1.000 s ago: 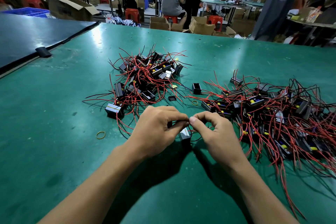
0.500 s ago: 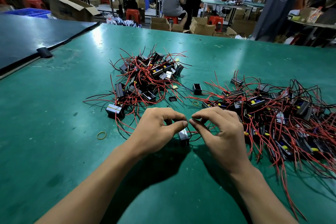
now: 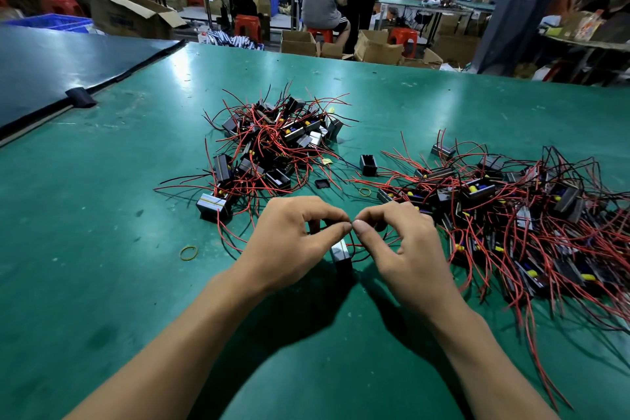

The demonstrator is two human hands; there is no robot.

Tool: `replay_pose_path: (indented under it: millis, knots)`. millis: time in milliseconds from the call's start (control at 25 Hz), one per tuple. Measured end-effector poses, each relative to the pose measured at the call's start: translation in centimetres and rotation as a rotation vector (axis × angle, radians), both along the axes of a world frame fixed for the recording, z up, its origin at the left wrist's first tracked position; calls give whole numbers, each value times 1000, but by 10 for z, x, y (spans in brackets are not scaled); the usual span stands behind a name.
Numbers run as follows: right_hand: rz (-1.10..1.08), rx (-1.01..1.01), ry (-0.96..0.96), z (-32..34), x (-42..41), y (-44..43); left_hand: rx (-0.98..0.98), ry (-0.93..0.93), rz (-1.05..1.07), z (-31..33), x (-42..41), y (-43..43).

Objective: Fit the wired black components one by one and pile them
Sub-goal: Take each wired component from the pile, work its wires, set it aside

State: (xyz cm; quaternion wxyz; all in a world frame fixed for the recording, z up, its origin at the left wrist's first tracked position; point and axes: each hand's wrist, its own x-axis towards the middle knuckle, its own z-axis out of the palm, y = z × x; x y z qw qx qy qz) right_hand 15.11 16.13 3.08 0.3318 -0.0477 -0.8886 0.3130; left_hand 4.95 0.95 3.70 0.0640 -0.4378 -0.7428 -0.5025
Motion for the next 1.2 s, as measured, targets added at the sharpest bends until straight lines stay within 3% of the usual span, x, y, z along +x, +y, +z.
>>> replay_pose_path:
  millis: [160, 360, 480, 600, 1000, 1200]
  knots:
    - [46, -224, -194, 0, 1, 0, -37, 158, 22, -2, 1, 2]
    - [45, -482, -99, 5, -1, 5, -53, -156, 78, -2, -10, -1]
    - [16, -618, -180, 2, -3, 9, -236, -242, 133, -2, -18, -4]
    - [-12, -597, -318, -1, -1, 12, -406, -328, 58, -1, -21, -7]
    - [30, -684, -516, 1, 2, 20, -262, -569, -105, 10, -13, -10]
    - [77, -941, -331, -1, -1, 13, -173, -594, -119, 9, -9, -5]
